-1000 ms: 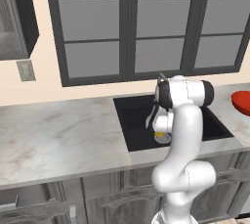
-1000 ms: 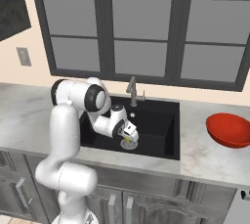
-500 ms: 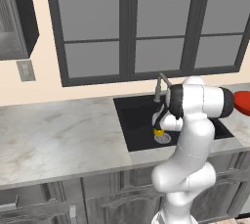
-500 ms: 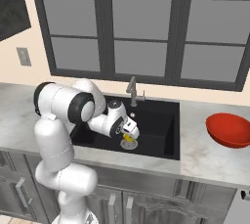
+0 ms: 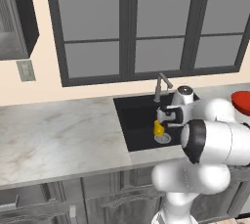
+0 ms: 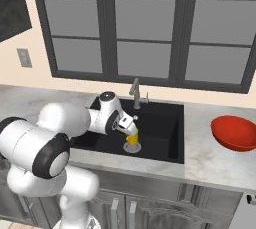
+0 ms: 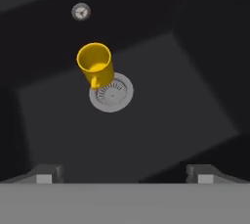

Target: Pick the mug and place it in the sink. Pick the bowl and place it in the open cabinet and then close the cabinet.

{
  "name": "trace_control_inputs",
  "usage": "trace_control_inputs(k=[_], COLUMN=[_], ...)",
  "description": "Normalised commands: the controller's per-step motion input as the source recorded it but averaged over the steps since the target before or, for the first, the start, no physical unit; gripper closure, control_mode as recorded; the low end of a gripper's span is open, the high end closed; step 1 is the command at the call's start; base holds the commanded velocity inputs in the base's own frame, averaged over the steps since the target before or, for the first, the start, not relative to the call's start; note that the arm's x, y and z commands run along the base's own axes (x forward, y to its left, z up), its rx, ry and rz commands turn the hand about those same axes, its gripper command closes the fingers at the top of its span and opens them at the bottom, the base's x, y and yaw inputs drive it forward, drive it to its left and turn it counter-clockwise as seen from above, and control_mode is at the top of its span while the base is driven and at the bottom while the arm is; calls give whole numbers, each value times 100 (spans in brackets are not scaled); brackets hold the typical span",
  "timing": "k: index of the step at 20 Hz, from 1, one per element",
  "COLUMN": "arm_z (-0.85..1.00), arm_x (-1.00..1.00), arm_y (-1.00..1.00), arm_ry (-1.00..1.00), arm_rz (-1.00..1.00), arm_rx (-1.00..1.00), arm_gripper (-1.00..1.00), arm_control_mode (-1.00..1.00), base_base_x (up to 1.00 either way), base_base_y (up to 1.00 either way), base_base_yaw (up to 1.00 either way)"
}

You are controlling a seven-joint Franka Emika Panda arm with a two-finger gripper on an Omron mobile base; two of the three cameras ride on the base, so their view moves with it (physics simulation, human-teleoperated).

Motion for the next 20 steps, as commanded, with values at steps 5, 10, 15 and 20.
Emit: trace_control_inputs(k=[5, 10, 15, 20], arm_z=[75, 99, 67, 10], arm_x=[-87, -19, -5, -27], arm_y=[0, 0, 0, 0], arm_ry=[0, 1, 1, 0], arm_rz=[0, 0, 0, 0], arm_rx=[0, -4, -3, 1], arm_gripper=[-100, -100, -100, -100], arm_control_mode=[-100, -100, -100, -100], base_base_x=[0, 0, 0, 0], base_base_y=[0, 0, 0, 0], base_base_yaw=[0, 0, 0, 0])
